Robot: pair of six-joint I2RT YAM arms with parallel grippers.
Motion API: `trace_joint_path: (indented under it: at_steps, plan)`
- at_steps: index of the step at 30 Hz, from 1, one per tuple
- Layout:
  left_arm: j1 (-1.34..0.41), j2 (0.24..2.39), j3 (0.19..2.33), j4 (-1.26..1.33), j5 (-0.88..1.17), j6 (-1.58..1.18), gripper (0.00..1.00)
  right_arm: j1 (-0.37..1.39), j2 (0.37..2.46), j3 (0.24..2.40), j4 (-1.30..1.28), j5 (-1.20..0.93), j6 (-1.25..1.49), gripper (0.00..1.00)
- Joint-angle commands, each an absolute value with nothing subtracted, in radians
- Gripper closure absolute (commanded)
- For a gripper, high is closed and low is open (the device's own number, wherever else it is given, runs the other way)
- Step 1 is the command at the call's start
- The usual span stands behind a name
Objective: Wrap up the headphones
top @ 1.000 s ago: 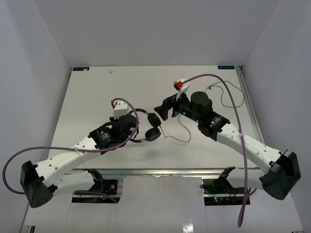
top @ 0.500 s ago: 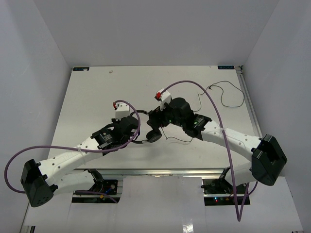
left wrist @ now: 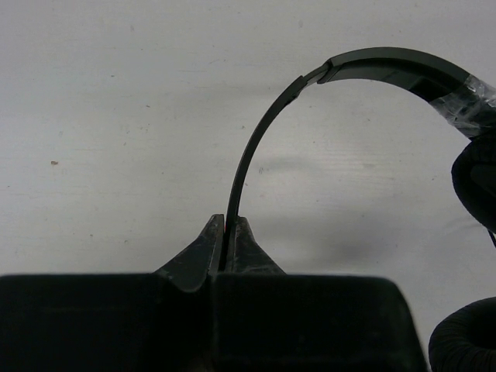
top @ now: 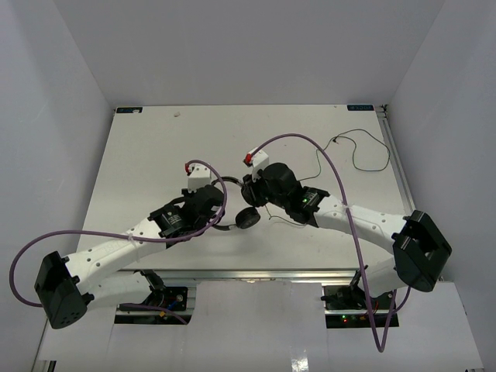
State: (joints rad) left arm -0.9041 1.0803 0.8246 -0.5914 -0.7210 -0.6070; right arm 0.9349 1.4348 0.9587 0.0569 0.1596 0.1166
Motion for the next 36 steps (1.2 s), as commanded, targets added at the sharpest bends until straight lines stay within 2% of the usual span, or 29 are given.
trace_joint_path:
  at_steps: [1,3,5,18,25,33,36]
  plan:
    - [-0.908,1.054,0.839,-0.471,-0.669,-0.555,0.8,0.95,1.383,0.907,0.116,0.165,0.125,0.92]
    - [-0.908,1.055,0.847,-0.472,-0.673,-0.539,0.63,0.95,1.363,0.879,0.134,0.173,0.137,0.92]
    - [-0.91,1.054,0.848,-0.47,-0.666,-0.531,0.59,0.951,1.337,0.85,0.153,0.187,0.147,0.92]
    - [-0.909,1.098,0.873,-0.563,-0.507,-0.551,0.47,0.95,1.267,0.795,0.188,0.195,0.162,0.92]
    - [-0.91,1.154,0.873,-0.58,-0.484,-0.573,0.51,0.951,1.244,0.795,0.173,0.212,0.172,0.92]
    - [-0.908,1.195,0.89,-0.609,-0.527,-0.6,0.67,0.95,1.235,0.785,0.175,0.211,0.175,0.92]
    - [-0.908,1.198,0.896,-0.607,-0.545,-0.6,0.75,0.95,1.24,0.786,0.176,0.196,0.175,0.92]
